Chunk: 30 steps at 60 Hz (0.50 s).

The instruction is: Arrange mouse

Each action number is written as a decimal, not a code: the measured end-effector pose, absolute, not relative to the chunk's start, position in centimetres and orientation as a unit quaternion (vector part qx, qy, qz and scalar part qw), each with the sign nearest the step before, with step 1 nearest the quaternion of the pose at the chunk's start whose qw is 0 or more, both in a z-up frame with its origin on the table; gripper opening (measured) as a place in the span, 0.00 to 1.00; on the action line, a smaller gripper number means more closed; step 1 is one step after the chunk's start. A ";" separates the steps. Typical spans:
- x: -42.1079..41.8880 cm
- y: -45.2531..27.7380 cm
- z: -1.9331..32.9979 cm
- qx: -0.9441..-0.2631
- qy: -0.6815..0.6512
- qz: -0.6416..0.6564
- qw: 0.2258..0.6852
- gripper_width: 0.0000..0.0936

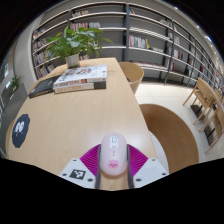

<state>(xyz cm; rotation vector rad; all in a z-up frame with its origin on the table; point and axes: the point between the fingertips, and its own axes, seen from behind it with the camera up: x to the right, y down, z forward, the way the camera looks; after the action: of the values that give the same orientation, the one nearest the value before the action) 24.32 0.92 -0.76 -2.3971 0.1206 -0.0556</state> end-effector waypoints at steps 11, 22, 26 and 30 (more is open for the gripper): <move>20.7 4.2 8.5 -0.912 0.047 -0.028 0.406 0.39; 8.3 10.0 25.1 -0.847 0.023 -0.016 0.530 0.39; 2.3 11.2 28.8 -0.831 0.011 0.004 0.556 0.39; -4.1 11.6 29.8 -0.820 -0.001 0.023 0.571 0.39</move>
<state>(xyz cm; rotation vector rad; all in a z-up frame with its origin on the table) -4.14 11.59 29.80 -1.9249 -0.0031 0.0548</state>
